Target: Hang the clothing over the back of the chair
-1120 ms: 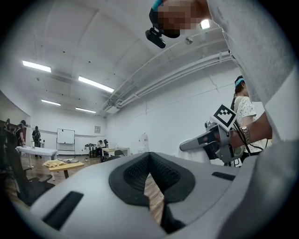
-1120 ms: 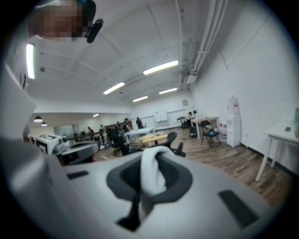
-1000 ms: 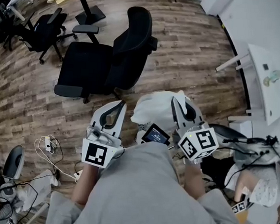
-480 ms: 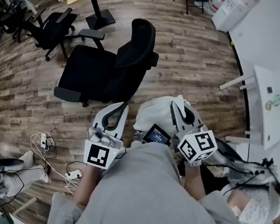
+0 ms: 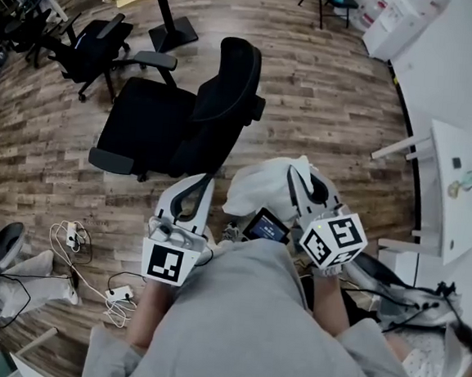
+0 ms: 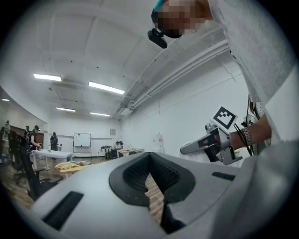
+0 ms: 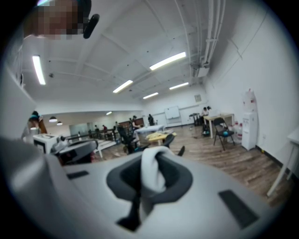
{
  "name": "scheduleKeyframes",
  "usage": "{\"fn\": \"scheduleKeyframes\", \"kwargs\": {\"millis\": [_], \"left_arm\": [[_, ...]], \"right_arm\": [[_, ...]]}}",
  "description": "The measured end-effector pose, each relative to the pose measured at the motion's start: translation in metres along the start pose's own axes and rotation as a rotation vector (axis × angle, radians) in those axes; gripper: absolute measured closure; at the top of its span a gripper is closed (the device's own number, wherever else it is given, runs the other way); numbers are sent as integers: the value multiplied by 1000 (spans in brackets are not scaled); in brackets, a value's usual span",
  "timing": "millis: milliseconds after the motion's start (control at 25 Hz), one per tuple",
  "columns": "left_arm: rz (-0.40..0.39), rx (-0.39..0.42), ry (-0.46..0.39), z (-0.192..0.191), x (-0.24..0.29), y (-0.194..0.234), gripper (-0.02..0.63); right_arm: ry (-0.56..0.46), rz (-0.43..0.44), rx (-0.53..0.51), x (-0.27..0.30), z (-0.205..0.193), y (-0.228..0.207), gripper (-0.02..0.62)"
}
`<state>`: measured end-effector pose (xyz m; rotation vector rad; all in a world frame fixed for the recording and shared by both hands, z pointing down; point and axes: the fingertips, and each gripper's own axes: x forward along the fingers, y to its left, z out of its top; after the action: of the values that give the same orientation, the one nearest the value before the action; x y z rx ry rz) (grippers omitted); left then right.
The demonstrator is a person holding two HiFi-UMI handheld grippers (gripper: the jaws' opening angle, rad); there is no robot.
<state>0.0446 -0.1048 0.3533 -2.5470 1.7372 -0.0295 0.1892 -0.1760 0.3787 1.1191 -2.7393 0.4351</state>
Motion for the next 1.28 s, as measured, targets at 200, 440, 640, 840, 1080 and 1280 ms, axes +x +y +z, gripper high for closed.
{"fn": "scheduleKeyframes", "kwargs": {"millis": [200, 440, 640, 840, 1080, 1280], "left_arm": [[5, 7, 8, -1, 7, 2, 572], [8, -10, 4, 4, 24, 18, 572], [-14, 3, 6, 8, 33, 30, 572], [-37, 42, 2, 19, 40, 34, 572], [-33, 34, -22, 34, 50, 51, 572], [-37, 44, -25, 44, 61, 59, 572]], "right_arm": [[1, -3, -6, 8, 3, -11, 554], [27, -11, -27, 29, 16, -31, 554], [25, -36, -44, 40, 31, -37, 554], [26, -53, -81, 43, 55, -48, 554], [19, -69, -114, 54, 86, -62, 554], [6, -67, -165, 68, 118, -66, 554]]}}
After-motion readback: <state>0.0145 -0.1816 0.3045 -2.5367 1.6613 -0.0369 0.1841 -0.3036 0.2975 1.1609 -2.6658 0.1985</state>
